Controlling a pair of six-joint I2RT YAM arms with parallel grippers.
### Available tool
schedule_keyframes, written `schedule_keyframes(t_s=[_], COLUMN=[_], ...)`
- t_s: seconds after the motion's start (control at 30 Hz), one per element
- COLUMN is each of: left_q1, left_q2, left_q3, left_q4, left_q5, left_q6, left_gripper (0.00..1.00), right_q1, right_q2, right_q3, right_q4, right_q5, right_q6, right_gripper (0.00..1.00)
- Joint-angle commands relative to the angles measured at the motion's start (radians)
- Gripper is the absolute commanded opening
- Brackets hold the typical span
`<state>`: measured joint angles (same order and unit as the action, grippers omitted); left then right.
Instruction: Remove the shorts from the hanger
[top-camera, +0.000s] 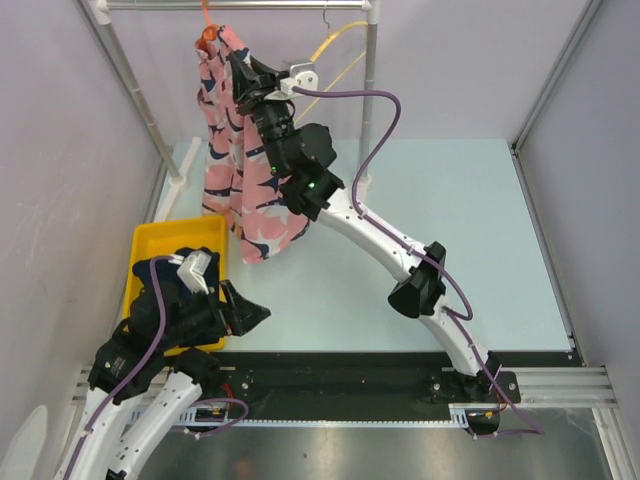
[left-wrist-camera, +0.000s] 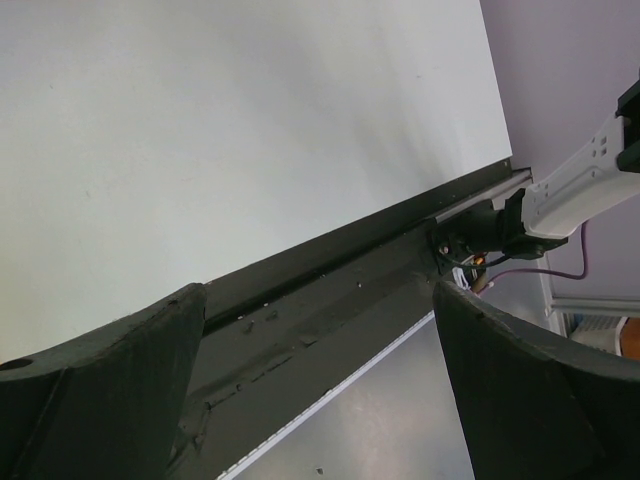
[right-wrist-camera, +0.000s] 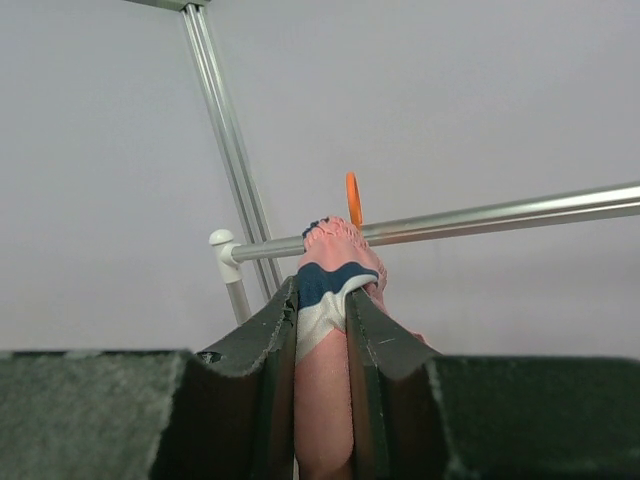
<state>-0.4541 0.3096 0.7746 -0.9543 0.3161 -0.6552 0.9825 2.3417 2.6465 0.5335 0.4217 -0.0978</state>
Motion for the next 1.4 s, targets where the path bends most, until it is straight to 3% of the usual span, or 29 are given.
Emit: schedule_keyframes(t_s=[0.0, 0.37, 0.5, 1.03, 1.2, 1.37], left_q1=[-0.004, -0.005, -0.003, -0.005, -0.003, -0.004], left_q2=[0.022, 0.071, 0.066, -0.03, -0.027, 0.022], left_q3=[0.014, 0.006, 0.018, 0.015, 0.049, 0.074], left_q4=[-0.011, 0.023, 0.02, 0.029, 0.041, 0.094], left_q5=[-0.023, -0.018, -0.022, 0.005, 0.008, 0.026], left_q6=[-0.017, -0.017, -0.007, -0.05, -0.05, -0.055], left_gripper=[1.0, 1.0, 1.0, 1.0, 1.0, 1.0], right_q1=[-0.022, -0.016, 0.051, 0.223, 0.283, 0.337], right_q2=[-0.021, -0.112, -0.244, -0.665, -0.778, -0.884], right_q3=[0.053, 0.006, -0.193, -1.032, -1.275, -1.414], right_q4=[0.148, 0.174, 0.218, 0.344, 0.266, 0.136], right_q5=[-0.032, -0.055, -0.069, 0.075, 0.167, 0.25], right_q6=[0.015, -0.057, -0.137, -0.184, -0.181, -0.171], right_gripper=[0.0, 0.0, 0.0, 0.0, 0.0, 0.0])
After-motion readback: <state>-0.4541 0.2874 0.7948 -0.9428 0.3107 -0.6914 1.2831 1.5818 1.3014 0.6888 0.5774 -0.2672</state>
